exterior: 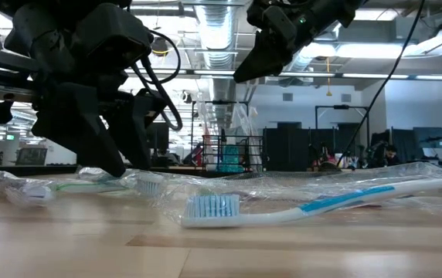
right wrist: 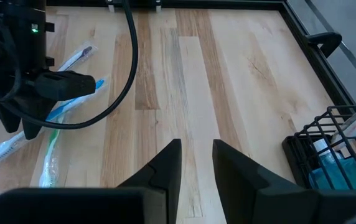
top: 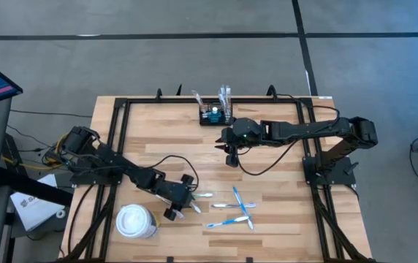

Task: Pick & Place toothbrushing station
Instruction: Put the blue toothbrush into the mesh organizer

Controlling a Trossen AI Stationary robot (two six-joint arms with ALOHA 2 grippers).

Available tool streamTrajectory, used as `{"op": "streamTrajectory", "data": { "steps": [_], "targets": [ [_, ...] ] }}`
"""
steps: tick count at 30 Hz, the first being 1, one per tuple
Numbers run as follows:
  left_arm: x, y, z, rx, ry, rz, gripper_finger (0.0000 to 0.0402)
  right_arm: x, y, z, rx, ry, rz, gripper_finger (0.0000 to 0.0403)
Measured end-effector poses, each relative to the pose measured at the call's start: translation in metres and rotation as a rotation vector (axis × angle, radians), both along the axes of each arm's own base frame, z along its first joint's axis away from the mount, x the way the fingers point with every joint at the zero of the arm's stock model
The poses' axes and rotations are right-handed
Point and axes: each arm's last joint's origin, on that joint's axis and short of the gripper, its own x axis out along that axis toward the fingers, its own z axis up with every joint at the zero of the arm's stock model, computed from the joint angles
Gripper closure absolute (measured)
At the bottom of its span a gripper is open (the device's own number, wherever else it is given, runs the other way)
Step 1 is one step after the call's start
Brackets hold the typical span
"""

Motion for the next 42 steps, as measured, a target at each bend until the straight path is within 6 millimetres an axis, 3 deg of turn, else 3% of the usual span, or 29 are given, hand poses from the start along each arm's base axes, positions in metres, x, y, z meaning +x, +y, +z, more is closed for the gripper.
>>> {"op": "streamTrajectory", "data": {
  "steps": [7, 13, 22, 31, 38, 42],
  "targets": [
    [0.0, 0.0, -0.001, 0.001, 0.004, 0.0, 0.027, 0.0, 0.0, 0.0, 0.0, 0.0, 0.0, 0.0321],
    [0.001, 0.0, -0.016, 0.015, 0.046, -0.001, 0.0276, 0.0, 0.0, 0.0, 0.0, 0.0, 0.001, 0.0321],
    [0.005, -0.002, -0.006, -0.013, -0.025, -0.001, 0.0287, 0.0, 0.0, 0.0, 0.0, 0.0, 0.001, 0.0321],
    [0.004, -0.001, -0.007, -0.012, -0.02, 0.001, 0.0339, 0.0, 0.0, 0.0, 0.0, 0.0, 0.001, 0.0321],
    [0.005, -0.001, -0.01, -0.006, -0.013, 0.012, 0.0356, 0.0, 0.0, 0.0, 0.0, 0.0, 0.001, 0.0321],
    [0.005, -0.001, -0.009, 0.012, -0.021, 0.031, 0.0389, 0.0, 0.0, 0.0, 0.0, 0.0, 0.001, 0.0321]
  ]
}}
